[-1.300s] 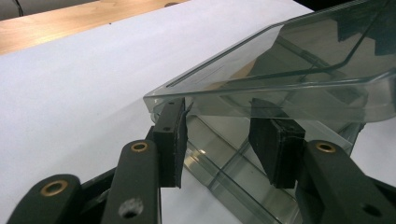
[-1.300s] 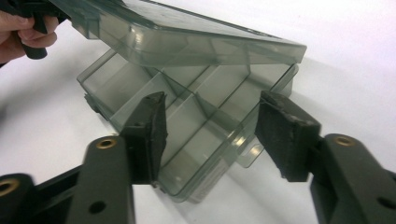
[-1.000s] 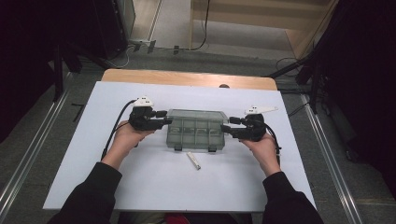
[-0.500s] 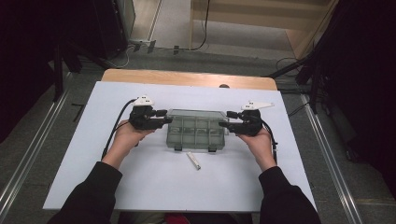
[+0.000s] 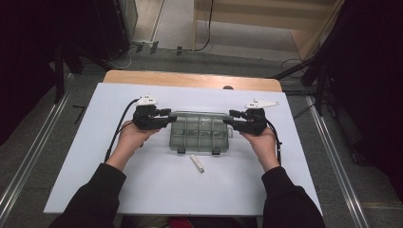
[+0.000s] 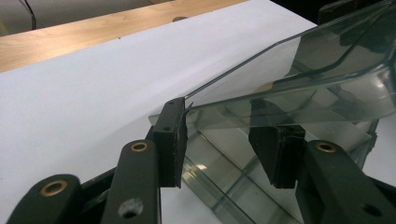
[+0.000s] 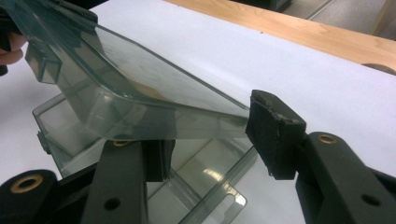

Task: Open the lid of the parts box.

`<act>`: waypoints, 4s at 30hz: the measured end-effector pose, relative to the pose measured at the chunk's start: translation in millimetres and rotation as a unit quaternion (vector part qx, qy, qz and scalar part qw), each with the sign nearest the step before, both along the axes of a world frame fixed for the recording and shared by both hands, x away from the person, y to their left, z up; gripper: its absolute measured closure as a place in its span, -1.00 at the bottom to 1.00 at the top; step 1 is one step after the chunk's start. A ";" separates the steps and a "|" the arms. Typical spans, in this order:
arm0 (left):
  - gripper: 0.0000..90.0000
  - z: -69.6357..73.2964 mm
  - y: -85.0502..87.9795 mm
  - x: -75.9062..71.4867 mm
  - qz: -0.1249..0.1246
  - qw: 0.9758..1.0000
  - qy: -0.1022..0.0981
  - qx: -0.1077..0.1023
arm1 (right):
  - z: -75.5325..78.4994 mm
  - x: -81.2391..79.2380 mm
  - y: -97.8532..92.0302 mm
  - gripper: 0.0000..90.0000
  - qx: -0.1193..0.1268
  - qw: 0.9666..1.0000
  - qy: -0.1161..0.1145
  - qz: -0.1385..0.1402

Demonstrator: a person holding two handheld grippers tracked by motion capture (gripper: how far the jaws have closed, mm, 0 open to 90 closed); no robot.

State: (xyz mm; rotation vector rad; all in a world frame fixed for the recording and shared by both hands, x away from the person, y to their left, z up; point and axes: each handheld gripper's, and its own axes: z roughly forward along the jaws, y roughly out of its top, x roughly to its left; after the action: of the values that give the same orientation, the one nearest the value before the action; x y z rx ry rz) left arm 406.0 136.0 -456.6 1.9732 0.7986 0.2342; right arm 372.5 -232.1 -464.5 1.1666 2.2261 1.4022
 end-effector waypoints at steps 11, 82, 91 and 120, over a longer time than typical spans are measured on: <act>0.24 2.9 -4.8 5.5 0.018 1.000 -0.015 -0.011 | 3.6 5.2 1.1 0.22 0.001 1.000 -0.004 -0.011; 0.29 -22.4 -29.0 42.4 0.103 0.994 -0.014 -0.018 | -17.5 52.6 15.3 0.41 0.000 0.997 -0.013 -0.077; 0.29 -27.3 -31.2 46.8 0.105 0.994 -0.011 -0.013 | -22.1 55.6 16.0 0.41 0.004 0.996 -0.009 -0.084; 0.21 -39.3 -34.0 58.8 0.123 0.991 0.023 -0.046 | -37.6 66.0 20.0 0.24 0.011 0.994 0.024 -0.103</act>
State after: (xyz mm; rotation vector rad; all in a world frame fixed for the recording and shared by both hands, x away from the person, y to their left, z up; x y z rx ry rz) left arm 464.8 102.0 -495.9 1.7991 1.0659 0.2921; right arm 438.5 -212.1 -502.2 1.4063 2.0559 1.3323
